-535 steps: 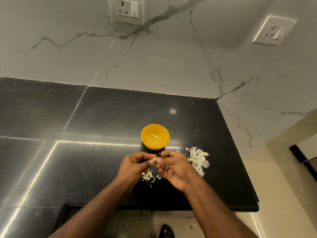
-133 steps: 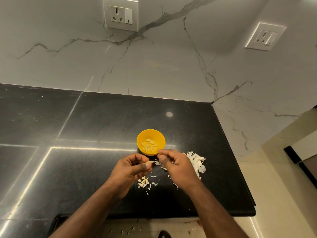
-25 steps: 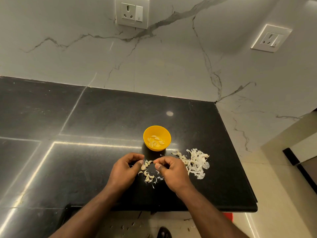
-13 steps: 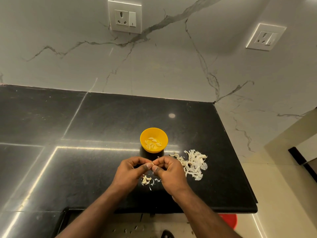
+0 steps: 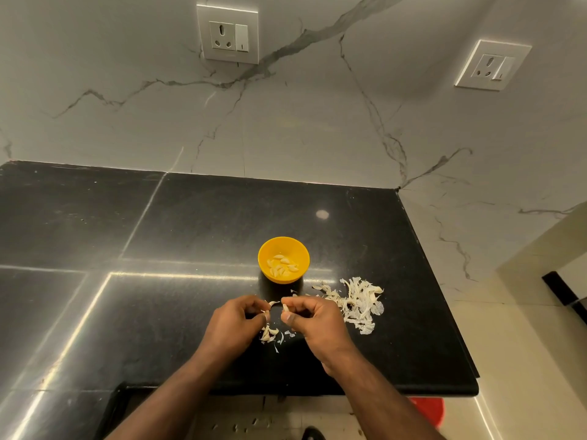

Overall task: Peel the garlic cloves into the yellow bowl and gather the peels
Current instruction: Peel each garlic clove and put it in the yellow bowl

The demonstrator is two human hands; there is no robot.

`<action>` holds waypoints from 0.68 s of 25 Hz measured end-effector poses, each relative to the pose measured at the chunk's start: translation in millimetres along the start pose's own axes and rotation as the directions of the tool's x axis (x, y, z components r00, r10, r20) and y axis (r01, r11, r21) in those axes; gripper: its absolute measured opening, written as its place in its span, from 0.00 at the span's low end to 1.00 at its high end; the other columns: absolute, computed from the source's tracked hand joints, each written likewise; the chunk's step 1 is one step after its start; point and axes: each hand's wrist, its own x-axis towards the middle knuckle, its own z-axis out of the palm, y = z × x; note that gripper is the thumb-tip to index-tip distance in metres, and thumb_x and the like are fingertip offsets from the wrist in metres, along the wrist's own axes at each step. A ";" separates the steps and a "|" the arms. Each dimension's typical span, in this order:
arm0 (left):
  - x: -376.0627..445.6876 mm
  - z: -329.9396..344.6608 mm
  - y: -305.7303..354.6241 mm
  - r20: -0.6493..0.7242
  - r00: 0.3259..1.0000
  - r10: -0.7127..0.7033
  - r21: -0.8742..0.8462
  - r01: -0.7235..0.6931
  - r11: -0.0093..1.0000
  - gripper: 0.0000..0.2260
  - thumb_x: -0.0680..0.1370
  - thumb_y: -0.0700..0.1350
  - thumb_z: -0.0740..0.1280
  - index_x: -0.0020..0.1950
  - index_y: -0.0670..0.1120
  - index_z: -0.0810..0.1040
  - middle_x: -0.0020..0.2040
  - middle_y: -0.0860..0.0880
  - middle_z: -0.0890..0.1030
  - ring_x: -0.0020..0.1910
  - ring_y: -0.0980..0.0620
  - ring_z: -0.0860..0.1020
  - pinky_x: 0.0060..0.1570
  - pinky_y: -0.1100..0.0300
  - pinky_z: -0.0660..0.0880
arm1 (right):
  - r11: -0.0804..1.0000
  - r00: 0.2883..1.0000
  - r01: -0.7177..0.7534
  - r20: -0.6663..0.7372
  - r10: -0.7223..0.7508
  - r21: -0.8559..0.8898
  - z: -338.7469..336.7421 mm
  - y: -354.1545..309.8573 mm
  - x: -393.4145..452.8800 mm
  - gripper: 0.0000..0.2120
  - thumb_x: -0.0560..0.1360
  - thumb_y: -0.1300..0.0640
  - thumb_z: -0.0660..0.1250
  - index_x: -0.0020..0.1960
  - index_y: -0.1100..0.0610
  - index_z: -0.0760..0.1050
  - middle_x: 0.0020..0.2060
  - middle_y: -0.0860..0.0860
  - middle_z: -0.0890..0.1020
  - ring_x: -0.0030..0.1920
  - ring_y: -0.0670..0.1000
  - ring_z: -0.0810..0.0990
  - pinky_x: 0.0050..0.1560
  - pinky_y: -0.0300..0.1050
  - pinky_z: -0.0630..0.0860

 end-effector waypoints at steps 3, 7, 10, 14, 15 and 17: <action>0.5 -2.1 0.4 0.001 0.999 0.035 -0.064 -0.035 0.997 0.07 0.77 0.47 0.73 0.52 0.58 0.83 0.45 0.56 0.85 0.44 0.59 0.82 0.43 0.65 0.76 | 1.000 1.000 0.003 -0.011 -0.002 0.028 0.8 -4.5 -0.8 0.08 0.71 0.65 0.76 0.46 0.54 0.84 0.40 0.53 0.86 0.42 0.47 0.84 0.45 0.42 0.82; -5.4 -3.9 10.5 0.115 0.988 0.102 -0.390 -0.049 0.920 0.08 0.78 0.40 0.71 0.54 0.52 0.85 0.49 0.53 0.87 0.52 0.55 0.84 0.53 0.59 0.79 | 0.995 0.999 -0.011 -0.047 0.015 0.099 -0.6 -11.7 -0.2 0.05 0.70 0.63 0.78 0.43 0.58 0.83 0.37 0.54 0.85 0.37 0.48 0.81 0.41 0.41 0.80; -7.9 -2.5 19.1 0.125 0.982 0.143 -0.450 -0.072 0.890 0.06 0.76 0.40 0.73 0.53 0.47 0.84 0.47 0.50 0.87 0.50 0.53 0.85 0.50 0.60 0.79 | 0.970 0.998 -0.062 0.000 0.064 0.234 2.2 -16.8 -2.3 0.01 0.73 0.64 0.74 0.45 0.62 0.83 0.37 0.58 0.85 0.35 0.50 0.79 0.37 0.40 0.78; -2.2 -3.5 17.4 0.054 0.994 0.100 -0.480 -0.062 0.875 0.05 0.75 0.41 0.74 0.50 0.47 0.86 0.45 0.49 0.87 0.47 0.52 0.85 0.49 0.57 0.79 | 0.958 0.993 -0.097 0.087 0.076 0.269 -3.1 -18.1 -1.7 0.05 0.77 0.67 0.69 0.51 0.63 0.83 0.43 0.61 0.86 0.39 0.50 0.82 0.42 0.44 0.79; -1.1 -3.7 16.2 0.054 0.994 0.096 -0.481 -0.059 0.875 0.05 0.75 0.41 0.74 0.50 0.47 0.86 0.45 0.49 0.87 0.46 0.53 0.85 0.48 0.58 0.78 | 0.972 0.995 -0.082 0.076 0.067 0.221 -5.0 -18.0 -0.4 0.05 0.77 0.67 0.69 0.50 0.63 0.83 0.42 0.62 0.86 0.39 0.51 0.81 0.42 0.44 0.79; -0.5 -2.5 15.5 0.067 0.992 0.104 -0.482 -0.059 0.874 0.06 0.74 0.40 0.74 0.50 0.48 0.86 0.45 0.50 0.87 0.46 0.55 0.85 0.47 0.59 0.78 | 0.995 0.999 -0.027 0.049 0.022 0.093 -7.1 -17.2 1.6 0.05 0.76 0.67 0.69 0.48 0.62 0.84 0.39 0.59 0.85 0.38 0.51 0.80 0.39 0.43 0.78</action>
